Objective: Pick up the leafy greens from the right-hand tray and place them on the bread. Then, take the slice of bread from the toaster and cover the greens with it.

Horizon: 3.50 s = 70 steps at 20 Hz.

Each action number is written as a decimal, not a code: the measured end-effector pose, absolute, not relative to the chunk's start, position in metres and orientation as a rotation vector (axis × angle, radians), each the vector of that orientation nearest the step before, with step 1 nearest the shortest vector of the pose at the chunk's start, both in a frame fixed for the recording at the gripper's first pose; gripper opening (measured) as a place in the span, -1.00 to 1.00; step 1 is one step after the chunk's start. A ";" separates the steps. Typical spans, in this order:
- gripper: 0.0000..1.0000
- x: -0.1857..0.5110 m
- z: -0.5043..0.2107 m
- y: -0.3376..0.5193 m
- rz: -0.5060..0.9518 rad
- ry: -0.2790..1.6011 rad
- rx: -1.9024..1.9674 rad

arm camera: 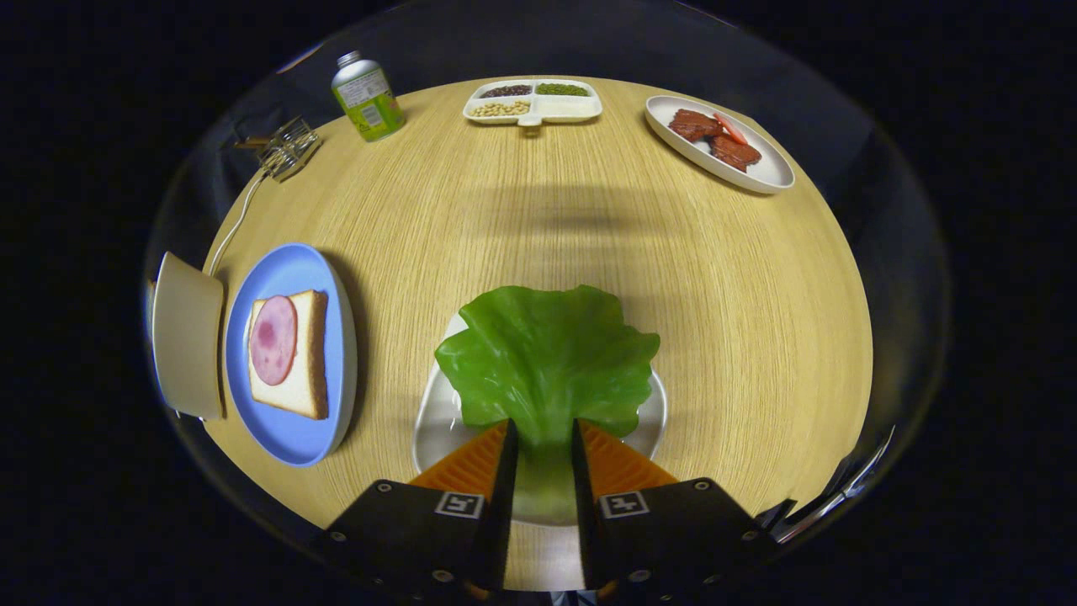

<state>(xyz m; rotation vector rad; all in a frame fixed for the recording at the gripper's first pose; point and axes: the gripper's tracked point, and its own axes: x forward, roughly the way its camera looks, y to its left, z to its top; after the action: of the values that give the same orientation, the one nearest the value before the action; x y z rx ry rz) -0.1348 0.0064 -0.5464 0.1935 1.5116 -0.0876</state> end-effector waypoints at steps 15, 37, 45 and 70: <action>-0.93 -0.122 -0.478 0.054 -0.069 1.442 0.457; -0.87 -0.066 -0.465 0.193 0.201 1.450 0.437; -0.56 -0.058 -0.472 0.200 0.205 1.433 0.375; 0.78 0.010 -0.291 0.345 0.402 1.279 0.367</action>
<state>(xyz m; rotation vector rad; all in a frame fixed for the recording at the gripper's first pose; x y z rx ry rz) 0.0099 0.3448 -0.2909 0.3670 1.2791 0.4022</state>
